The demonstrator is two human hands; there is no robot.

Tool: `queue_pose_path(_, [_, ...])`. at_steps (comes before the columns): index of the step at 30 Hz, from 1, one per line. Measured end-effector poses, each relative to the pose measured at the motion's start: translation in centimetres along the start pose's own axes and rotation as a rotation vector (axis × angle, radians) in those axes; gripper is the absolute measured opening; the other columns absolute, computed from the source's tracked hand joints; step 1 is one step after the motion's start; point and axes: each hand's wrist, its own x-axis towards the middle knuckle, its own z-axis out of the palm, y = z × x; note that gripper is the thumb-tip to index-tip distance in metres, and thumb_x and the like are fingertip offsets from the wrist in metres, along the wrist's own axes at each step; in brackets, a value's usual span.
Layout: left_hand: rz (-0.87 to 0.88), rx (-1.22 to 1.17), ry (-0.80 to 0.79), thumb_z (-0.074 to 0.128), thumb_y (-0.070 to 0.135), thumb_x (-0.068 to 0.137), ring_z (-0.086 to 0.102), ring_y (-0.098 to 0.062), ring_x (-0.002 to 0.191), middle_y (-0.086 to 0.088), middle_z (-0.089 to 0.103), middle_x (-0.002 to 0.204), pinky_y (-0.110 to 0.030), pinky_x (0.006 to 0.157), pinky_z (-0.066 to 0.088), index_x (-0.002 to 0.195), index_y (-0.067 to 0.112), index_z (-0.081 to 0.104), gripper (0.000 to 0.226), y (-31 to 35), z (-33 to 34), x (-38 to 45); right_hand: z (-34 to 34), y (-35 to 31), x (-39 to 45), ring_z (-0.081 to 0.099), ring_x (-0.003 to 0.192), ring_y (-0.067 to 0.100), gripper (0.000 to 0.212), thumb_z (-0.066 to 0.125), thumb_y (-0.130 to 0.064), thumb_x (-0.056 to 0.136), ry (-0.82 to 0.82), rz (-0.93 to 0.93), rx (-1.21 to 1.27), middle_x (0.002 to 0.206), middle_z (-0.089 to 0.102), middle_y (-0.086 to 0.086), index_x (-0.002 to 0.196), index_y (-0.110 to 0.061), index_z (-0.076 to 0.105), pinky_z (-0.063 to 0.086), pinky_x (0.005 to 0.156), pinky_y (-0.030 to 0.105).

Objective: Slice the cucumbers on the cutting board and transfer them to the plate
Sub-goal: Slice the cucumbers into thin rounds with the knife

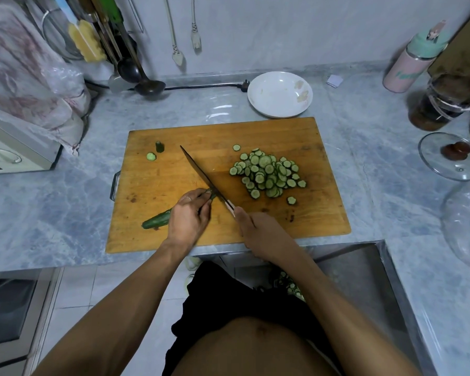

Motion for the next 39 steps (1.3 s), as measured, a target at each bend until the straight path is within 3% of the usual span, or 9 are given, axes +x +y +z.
queue_pose_path(7, [0.027,0.025,-0.051,0.058,0.015,0.093,0.058,-0.023,0.108,-0.005,0.066,0.118,-0.032,0.089,0.051,0.114,0.009,0.069,0.025,-0.2,-0.2,0.4,0.0,0.3,-0.9,0.051,0.052,0.016,0.066,0.020,-0.054,0.103,-0.024,0.036,0.023,0.069,0.058,0.012,0.073,-0.007,0.055,0.043,0.057,0.032])
queue_pose_path(14, [0.025,0.016,-0.038,0.060,0.012,0.092,0.059,-0.026,0.108,-0.009,0.066,0.118,-0.032,0.089,0.050,0.112,0.006,0.071,0.024,0.2,-0.5,0.3,0.0,0.3,-1.1,0.055,0.058,0.020,0.066,0.020,-0.055,0.102,-0.025,0.019,0.016,0.071,0.061,0.014,0.073,-0.008,0.055,0.049,0.066,0.036])
queue_pose_path(23, [0.031,0.002,-0.028,0.061,0.007,0.090,0.062,-0.031,0.108,-0.015,0.068,0.116,-0.037,0.094,0.051,0.112,0.001,0.071,0.025,0.2,-0.5,0.4,0.0,0.6,-0.6,0.046,0.049,0.019,0.067,0.020,-0.061,0.100,-0.062,0.061,0.151,0.062,0.048,0.010,0.074,-0.009,0.052,0.038,0.047,0.024])
queue_pose_path(27, [0.046,0.034,-0.044,0.061,0.004,0.088,0.062,-0.033,0.107,-0.017,0.068,0.114,-0.036,0.094,0.048,0.108,-0.001,0.071,0.023,0.2,-0.5,0.4,1.3,0.3,1.1,0.047,0.052,0.017,0.066,0.017,-0.055,0.103,-0.028,0.019,0.021,0.057,0.049,0.004,0.060,-0.012,0.044,0.037,0.060,0.029])
queue_pose_path(33, [0.063,0.047,-0.027,0.065,0.001,0.085,0.065,-0.031,0.102,-0.016,0.070,0.110,-0.032,0.090,0.049,0.103,-0.001,0.073,0.019,0.0,-0.4,0.3,2.4,0.1,2.5,0.046,0.073,0.023,0.058,0.018,-0.046,0.106,0.001,0.012,-0.043,0.063,0.042,0.000,0.060,-0.018,0.039,0.029,0.069,0.030])
queue_pose_path(39, [0.030,0.052,-0.052,0.067,0.016,0.088,0.064,-0.019,0.108,-0.002,0.069,0.118,-0.028,0.092,0.050,0.114,0.015,0.072,0.026,-0.2,-1.2,0.2,1.4,0.7,2.6,0.058,0.067,0.027,0.068,0.018,-0.050,0.105,0.016,0.037,-0.014,0.069,0.061,0.014,0.068,-0.007,0.056,0.045,0.067,0.035])
